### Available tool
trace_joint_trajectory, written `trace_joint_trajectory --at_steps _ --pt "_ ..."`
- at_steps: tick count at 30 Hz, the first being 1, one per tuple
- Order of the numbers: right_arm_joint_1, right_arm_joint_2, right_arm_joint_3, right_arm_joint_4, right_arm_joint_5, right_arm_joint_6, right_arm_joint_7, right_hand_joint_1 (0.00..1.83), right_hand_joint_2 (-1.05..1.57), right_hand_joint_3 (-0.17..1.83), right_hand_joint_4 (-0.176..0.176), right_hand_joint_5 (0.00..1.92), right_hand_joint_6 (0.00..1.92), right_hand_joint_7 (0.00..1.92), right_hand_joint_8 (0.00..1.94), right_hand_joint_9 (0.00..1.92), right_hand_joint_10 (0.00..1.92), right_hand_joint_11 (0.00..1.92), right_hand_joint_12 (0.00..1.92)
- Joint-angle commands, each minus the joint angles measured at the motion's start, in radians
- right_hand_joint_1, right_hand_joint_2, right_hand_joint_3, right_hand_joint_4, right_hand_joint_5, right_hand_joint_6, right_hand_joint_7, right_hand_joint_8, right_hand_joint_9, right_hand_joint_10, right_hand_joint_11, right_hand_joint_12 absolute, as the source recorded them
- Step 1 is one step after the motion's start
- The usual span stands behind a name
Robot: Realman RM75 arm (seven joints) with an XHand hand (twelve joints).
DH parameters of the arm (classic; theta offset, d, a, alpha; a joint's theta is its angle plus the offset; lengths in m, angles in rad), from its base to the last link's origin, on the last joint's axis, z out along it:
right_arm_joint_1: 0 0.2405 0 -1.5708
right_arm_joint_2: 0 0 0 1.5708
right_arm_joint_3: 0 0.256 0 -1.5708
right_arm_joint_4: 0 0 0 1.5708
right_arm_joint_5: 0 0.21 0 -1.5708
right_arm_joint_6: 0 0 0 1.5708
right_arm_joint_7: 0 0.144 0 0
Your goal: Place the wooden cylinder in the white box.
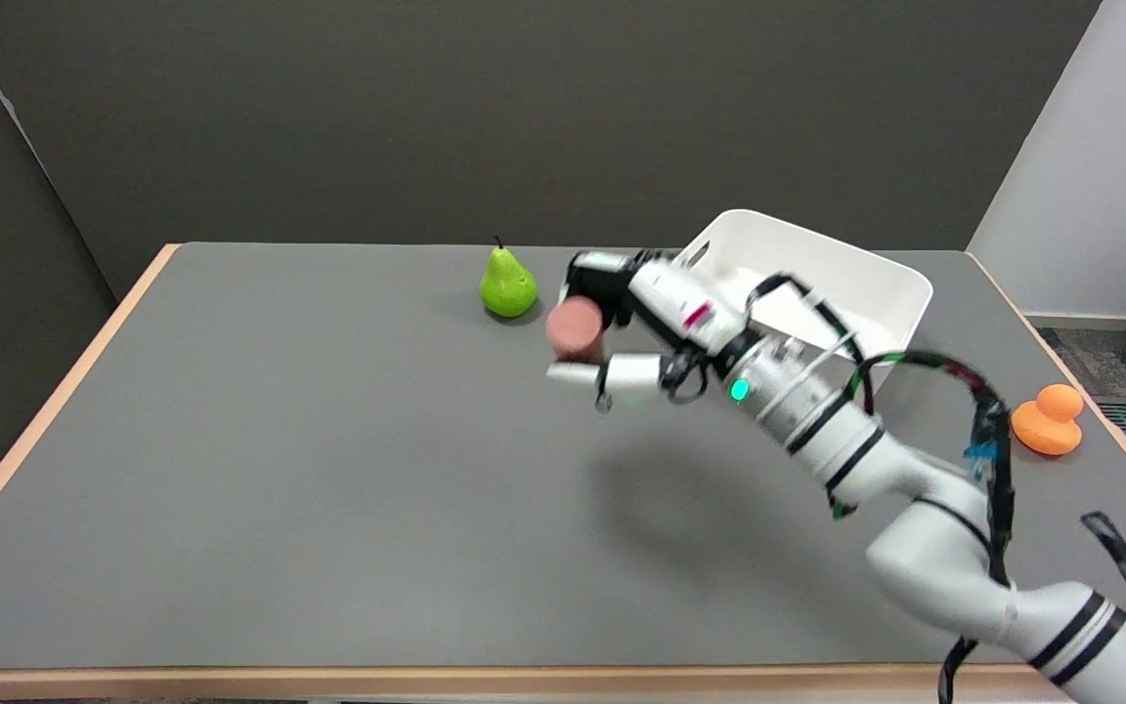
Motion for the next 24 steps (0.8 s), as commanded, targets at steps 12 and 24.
trace_joint_trajectory --at_steps 12,24 --pt "0.421 0.051 0.196 -0.456 0.222 -0.006 -0.035 1.17 1.12 0.26 -0.083 0.65 1.6 0.87 1.19 0.74 1.32 0.63 1.73" --pt "0.436 0.075 0.278 -0.741 0.247 0.01 -0.035 1.17 1.11 0.27 -0.082 0.65 1.6 0.87 1.19 0.74 1.32 0.63 1.72"
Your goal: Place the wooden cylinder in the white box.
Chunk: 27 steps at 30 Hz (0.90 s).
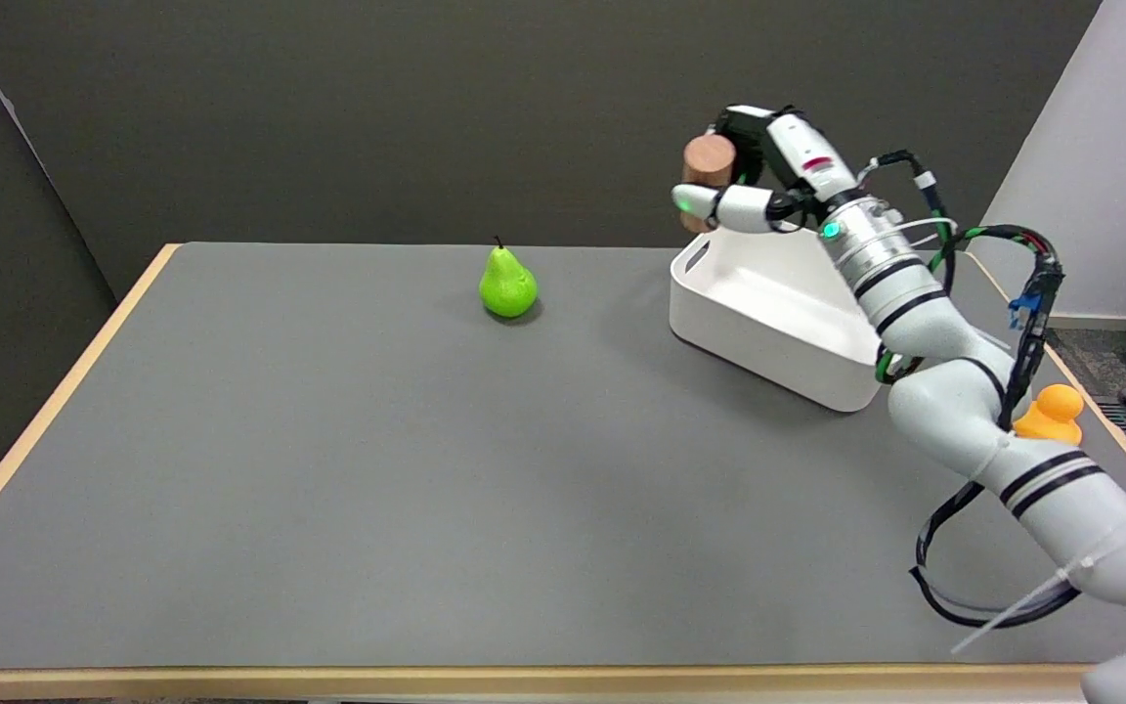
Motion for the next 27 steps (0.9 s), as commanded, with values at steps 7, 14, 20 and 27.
trace_joint_trajectory --at_steps 7,14,20,27 --pt "0.086 0.07 0.118 -0.49 0.069 0.036 0.002 1.18 1.09 0.31 -0.083 0.65 1.6 0.87 1.18 0.73 1.36 0.61 1.76" --pt "0.037 0.066 0.08 -0.529 0.117 0.11 -0.005 1.17 1.12 0.26 -0.08 0.65 1.61 0.86 1.19 0.74 1.3 0.63 1.7" --pt "-0.003 0.061 0.009 -0.521 0.117 0.117 0.002 1.18 1.09 0.3 -0.08 0.65 1.6 0.87 1.18 0.73 1.35 0.62 1.75" --pt "-0.031 0.057 -0.028 -0.493 0.117 0.13 0.004 1.17 1.11 0.27 -0.084 0.65 1.6 0.87 1.19 0.75 1.32 0.63 1.72"
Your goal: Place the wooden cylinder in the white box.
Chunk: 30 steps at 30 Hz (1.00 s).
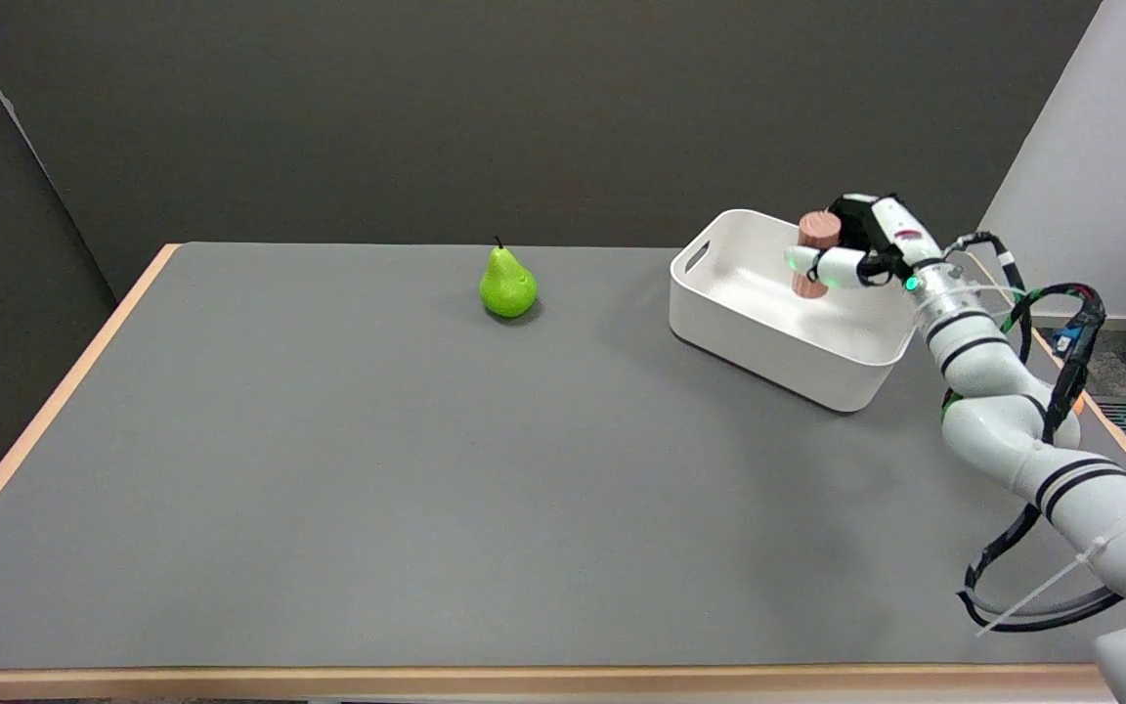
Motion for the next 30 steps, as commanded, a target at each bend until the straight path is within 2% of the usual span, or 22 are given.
trace_joint_trajectory --at_steps 1,12,14,16,20,24,30 --pt "-0.068 0.004 -0.086 -0.053 0.026 0.055 0.006 1.18 1.11 0.28 -0.083 0.65 1.6 0.88 1.19 0.75 1.32 0.63 1.72" --pt "-0.073 0.006 -0.095 -0.056 0.049 0.098 0.007 1.16 1.14 0.23 -0.084 0.62 1.6 0.85 1.2 0.72 1.34 0.59 1.73" --pt "-0.07 0.008 -0.1 -0.053 0.049 0.094 0.019 0.99 1.16 0.36 -0.163 0.59 1.55 0.74 0.99 0.62 1.28 0.51 1.68" --pt "-0.064 0.012 -0.119 -0.055 0.049 0.09 0.051 0.79 0.83 0.86 -0.145 0.43 1.06 0.62 0.79 0.47 1.15 0.36 1.54" --pt "-0.059 0.016 -0.132 -0.056 0.049 0.09 0.059 0.7 0.77 0.95 -0.069 0.35 0.81 0.43 0.56 0.26 0.85 0.08 1.21" --pt "-0.066 0.016 -0.138 -0.049 0.049 0.102 0.059 0.69 0.72 1.0 -0.046 0.29 0.69 0.33 0.49 0.13 0.69 0.0 1.07" --pt "-0.101 0.013 -0.129 0.001 0.049 0.152 0.059 0.72 0.69 1.01 -0.045 0.28 0.64 0.27 0.46 0.07 0.64 0.0 0.99"
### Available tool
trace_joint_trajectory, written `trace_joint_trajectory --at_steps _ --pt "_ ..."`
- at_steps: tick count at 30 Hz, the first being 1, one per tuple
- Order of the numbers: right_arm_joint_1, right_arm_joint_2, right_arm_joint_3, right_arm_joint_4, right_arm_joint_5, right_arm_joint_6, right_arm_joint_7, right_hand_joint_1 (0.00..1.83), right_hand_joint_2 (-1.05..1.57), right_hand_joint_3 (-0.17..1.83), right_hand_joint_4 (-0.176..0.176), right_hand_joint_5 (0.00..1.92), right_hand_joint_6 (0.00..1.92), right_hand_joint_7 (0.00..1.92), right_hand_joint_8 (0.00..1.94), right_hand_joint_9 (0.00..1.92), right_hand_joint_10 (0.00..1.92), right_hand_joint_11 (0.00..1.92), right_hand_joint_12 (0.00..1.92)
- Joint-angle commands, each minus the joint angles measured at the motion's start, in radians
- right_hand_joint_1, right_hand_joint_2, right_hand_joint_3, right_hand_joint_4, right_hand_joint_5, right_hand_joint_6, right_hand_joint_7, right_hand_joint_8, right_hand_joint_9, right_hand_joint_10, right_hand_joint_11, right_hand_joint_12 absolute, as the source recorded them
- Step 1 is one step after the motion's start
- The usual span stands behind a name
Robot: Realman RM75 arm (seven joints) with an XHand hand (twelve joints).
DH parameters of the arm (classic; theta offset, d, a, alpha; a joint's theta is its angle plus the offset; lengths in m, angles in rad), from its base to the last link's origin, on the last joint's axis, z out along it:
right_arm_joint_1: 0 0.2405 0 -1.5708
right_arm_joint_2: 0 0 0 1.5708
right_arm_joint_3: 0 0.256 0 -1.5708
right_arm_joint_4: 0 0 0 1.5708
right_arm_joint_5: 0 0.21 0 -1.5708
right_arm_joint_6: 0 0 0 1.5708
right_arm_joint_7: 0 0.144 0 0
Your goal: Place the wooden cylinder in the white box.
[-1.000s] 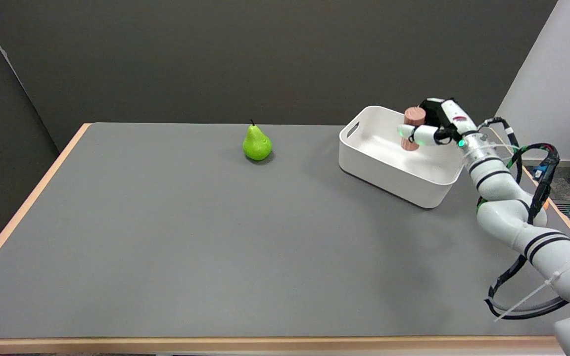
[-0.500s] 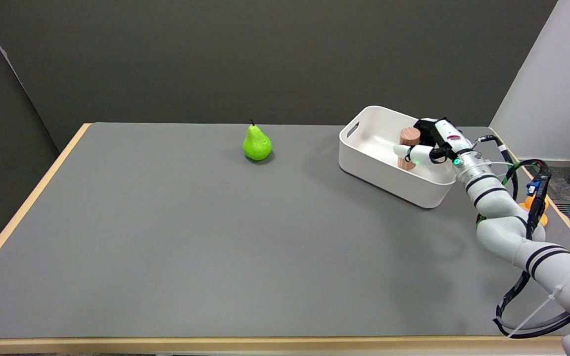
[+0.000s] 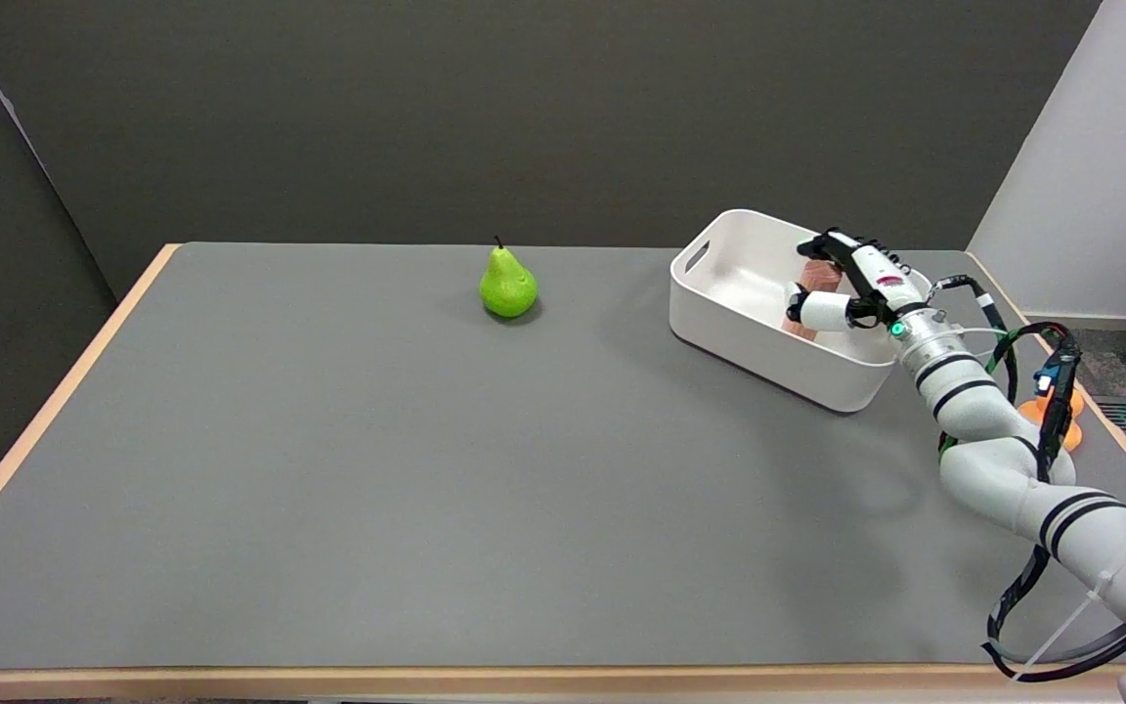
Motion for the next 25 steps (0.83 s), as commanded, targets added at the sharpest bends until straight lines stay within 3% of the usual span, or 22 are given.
trace_joint_trajectory --at_steps 1,3,7,16,25 --pt "-0.052 0.001 -0.015 0.07 0.007 0.1 0.022 0.72 0.69 0.99 -0.045 0.28 0.63 0.27 0.45 0.07 0.64 0.0 0.98" --pt "-0.075 0.0 0.002 0.118 0.007 0.153 0.022 0.72 0.74 0.89 -0.046 0.28 0.58 0.29 0.38 0.05 0.63 0.0 0.93" --pt "-0.119 0.001 0.053 0.27 0.0 0.218 0.008 0.72 0.73 0.89 -0.054 0.28 0.54 0.28 0.37 0.04 0.63 0.0 0.9" --pt "-0.169 0.044 0.07 0.548 0.005 0.171 -0.146 0.72 0.69 0.93 -0.061 0.26 0.49 0.3 0.39 0.04 0.63 0.0 0.85" --pt "-0.255 0.019 -0.053 0.624 0.087 0.239 -0.169 0.73 0.64 1.0 -0.071 0.24 0.54 0.28 0.48 0.05 0.65 0.0 0.95"
